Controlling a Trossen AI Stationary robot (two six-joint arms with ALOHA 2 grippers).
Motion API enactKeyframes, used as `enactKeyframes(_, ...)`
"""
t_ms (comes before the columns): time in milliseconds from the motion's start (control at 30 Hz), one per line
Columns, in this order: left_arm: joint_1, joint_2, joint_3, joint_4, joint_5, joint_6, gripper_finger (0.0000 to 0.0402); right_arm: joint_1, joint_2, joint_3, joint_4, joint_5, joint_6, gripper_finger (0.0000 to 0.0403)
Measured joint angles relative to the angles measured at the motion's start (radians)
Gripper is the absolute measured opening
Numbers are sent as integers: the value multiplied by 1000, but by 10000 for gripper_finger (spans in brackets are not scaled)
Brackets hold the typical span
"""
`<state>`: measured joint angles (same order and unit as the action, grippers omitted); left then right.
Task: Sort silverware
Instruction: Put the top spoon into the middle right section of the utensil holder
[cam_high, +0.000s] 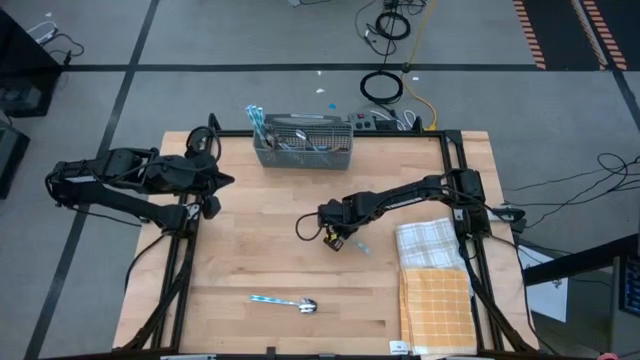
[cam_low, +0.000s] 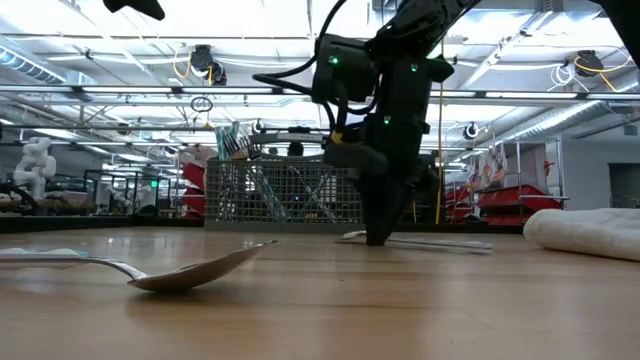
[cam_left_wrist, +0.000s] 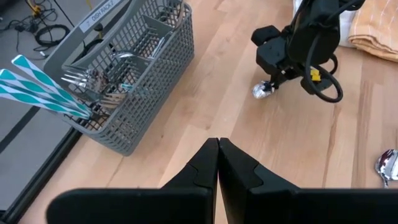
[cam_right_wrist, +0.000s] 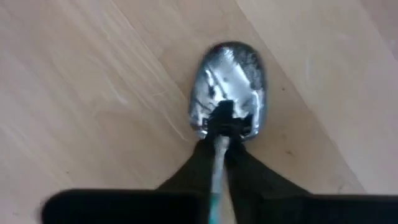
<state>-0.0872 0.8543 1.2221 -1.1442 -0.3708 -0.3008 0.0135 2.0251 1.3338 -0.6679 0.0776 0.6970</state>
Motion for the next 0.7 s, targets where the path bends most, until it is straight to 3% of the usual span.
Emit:
enactKeyframes(167, 0, 0, 0, 0, -1, 0, 17, 3, -10, 0, 65, -4, 29, 5)
enactKeyframes(267, 0, 0, 0, 0, -1, 0, 17, 15, -32, 36, 124, 55, 26, 3)
enactKeyframes(400, 0, 0, 0, 0, -1, 1, 17, 25, -113, 75, 212, 244, -5, 1)
enactKeyframes(600, 0, 0, 0, 1, -6, 0, 17, -3, -255, 75, 472, 704, -198, 1)
enactKeyframes(700, 0, 0, 0, 5, -16, 1, 17, -45, -294, 77, 727, 720, -406, 1)
